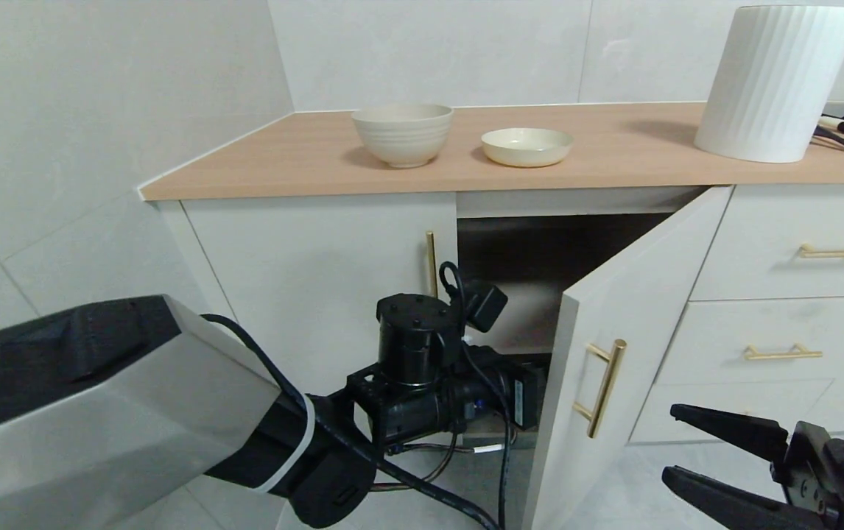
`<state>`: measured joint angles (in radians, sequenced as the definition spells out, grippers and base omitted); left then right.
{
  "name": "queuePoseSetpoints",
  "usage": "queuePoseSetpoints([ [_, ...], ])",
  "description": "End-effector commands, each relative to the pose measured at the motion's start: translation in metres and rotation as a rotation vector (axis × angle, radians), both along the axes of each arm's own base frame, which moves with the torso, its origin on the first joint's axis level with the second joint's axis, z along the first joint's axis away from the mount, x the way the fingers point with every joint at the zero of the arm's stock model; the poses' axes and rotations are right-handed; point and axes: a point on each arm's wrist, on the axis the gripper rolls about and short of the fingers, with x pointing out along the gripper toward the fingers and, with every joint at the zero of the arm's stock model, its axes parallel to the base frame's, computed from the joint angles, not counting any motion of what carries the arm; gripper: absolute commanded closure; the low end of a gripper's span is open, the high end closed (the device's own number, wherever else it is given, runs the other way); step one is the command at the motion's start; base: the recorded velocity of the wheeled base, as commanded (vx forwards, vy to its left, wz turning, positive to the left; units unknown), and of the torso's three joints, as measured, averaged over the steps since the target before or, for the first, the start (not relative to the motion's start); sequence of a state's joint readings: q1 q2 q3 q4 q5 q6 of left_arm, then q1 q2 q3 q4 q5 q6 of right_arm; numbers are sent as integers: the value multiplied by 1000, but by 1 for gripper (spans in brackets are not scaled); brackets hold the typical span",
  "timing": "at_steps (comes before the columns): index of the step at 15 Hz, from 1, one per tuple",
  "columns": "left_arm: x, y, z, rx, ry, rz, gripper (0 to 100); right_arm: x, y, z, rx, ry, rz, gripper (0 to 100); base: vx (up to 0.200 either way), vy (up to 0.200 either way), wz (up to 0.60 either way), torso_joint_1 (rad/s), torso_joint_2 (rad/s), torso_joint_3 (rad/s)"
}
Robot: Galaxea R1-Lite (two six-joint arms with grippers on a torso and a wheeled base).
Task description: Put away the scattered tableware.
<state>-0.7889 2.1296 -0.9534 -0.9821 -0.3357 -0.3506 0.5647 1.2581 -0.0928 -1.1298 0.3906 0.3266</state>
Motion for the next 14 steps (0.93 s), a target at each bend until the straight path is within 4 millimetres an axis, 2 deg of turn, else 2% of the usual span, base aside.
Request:
queuePoseSetpoints([
  [1,6,-5,-2,-1,0,3,100,-1,-1,3,10,-16,0,0,0,0,0,0,0,0],
  [6,24,-23,2,-20,37,11,100,2,-4,18,48,-76,-27,0,0,0,0,0,0,0],
  [9,16,-30,5,-26,38,-14,100,4,-5,43,97,-153,-39,0,0,0,0,0,0,0],
  [11,-7,-48,12,-37,28,-80,100,-4,-12,83,141,-229,-56,0,0,0,0,0,0,0],
  [13,-43,-70,21,-49,13,-150,100,-25,-24,111,160,-262,-51,0,0,0,0,0,0,0],
  [14,-57,-79,23,-49,12,-182,100,-34,-28,116,162,-267,-48,0,0,0,0,0,0,0],
])
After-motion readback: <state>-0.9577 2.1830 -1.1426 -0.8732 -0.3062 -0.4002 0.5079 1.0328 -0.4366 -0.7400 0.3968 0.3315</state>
